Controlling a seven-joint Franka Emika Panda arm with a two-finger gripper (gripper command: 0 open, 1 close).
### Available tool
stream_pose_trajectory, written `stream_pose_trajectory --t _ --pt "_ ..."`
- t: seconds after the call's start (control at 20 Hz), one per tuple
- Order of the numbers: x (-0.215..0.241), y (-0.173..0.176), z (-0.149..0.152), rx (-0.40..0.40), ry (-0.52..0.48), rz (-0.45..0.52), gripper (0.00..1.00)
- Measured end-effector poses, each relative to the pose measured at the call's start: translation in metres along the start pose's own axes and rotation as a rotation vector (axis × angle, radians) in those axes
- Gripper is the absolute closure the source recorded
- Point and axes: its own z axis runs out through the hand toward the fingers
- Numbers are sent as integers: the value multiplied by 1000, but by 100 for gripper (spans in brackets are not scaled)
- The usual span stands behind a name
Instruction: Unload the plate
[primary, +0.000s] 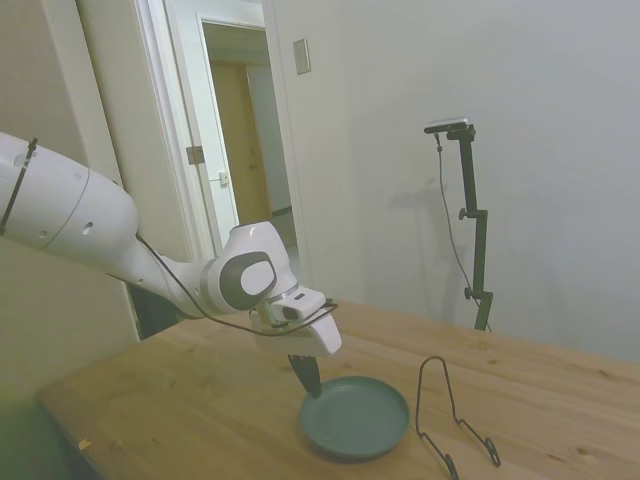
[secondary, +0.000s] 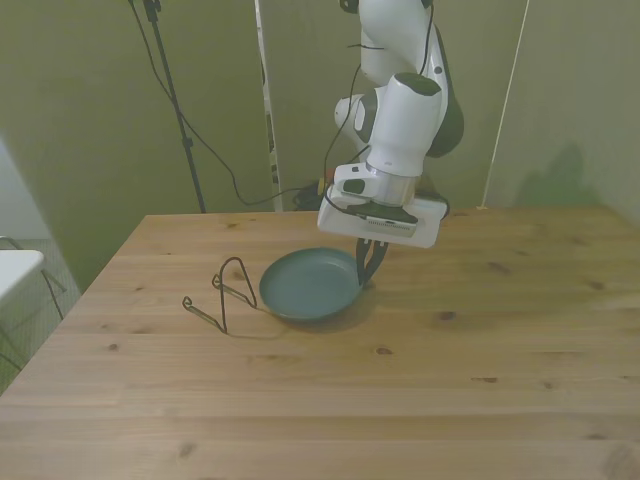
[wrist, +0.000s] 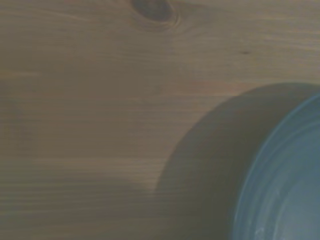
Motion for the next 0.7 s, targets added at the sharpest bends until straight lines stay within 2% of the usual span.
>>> stream_pose_trajectory --t 0.05,0.1,0.7 --pt "0 0 1 -2 2 0 100" --pt "0 -1 1 -3 2 -1 0" --pt "0 -2 -1 -1 7 -2 0"
